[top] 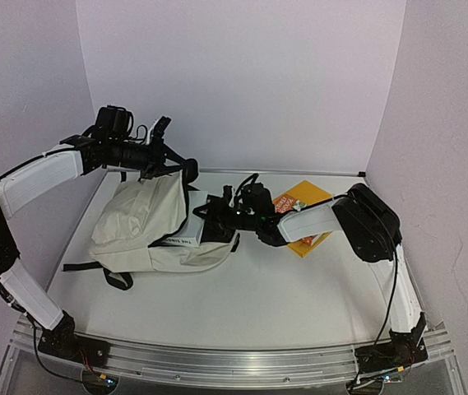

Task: Pack the student bag
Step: Place the book in the student bag.

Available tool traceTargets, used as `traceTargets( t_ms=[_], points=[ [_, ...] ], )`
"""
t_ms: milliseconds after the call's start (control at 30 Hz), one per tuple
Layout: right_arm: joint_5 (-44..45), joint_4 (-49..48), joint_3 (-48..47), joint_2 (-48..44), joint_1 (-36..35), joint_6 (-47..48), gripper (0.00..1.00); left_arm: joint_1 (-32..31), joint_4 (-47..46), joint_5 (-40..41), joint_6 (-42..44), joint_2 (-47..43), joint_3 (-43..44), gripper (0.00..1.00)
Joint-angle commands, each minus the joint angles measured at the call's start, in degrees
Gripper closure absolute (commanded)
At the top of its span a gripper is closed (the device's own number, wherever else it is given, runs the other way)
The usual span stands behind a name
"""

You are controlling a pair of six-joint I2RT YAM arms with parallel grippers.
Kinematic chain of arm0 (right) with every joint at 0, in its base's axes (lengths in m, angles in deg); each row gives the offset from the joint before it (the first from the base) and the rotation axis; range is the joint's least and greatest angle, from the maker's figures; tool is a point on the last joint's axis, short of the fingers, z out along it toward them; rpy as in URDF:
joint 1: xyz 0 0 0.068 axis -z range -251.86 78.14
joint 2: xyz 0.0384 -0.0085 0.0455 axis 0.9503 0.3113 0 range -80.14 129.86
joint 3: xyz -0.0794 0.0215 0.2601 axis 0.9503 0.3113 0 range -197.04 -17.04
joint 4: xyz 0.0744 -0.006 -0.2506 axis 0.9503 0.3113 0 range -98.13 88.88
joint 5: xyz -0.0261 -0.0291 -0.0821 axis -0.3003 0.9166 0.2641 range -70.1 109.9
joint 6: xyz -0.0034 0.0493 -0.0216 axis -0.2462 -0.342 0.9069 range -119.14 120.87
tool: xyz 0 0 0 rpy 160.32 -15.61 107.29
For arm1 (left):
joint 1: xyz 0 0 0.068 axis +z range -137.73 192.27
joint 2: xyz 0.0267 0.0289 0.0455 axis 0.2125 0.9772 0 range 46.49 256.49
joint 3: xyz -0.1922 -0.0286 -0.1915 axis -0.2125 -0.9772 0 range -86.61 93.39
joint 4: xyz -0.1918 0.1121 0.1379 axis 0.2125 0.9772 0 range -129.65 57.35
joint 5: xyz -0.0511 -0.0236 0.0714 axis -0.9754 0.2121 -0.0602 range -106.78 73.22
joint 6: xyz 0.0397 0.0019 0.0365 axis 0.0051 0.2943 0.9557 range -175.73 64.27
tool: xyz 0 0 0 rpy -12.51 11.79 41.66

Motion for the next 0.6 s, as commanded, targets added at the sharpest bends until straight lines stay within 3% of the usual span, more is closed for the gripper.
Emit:
traceTargets(
  t_ms=[0, 200, 333, 567],
  points=[
    [2.0, 4.6, -7.1, 1.6, -1.5, 5.4, 0.61, -2.5, -10.3, -6.0, -1.0, -0.3, 3.6, 1.0],
    [3.4, 8.6, -14.8, 5.8, -3.2, 8.8, 0.6, -4.9, -11.2, -6.8, -1.5, 2.6, 4.6, 1.0],
    [3.9, 9.4, -16.1, 6.7, -3.2, 10.1, 0.51, -5.4, -12.5, -6.3, -2.2, 1.9, 3.3, 1.0],
    [9.0, 12.6, -5.7, -2.9, -2.9, 14.9, 0.31, -4.2, -8.0, 1.7, -0.1, -3.5, 1.0, 1.0]
  ],
)
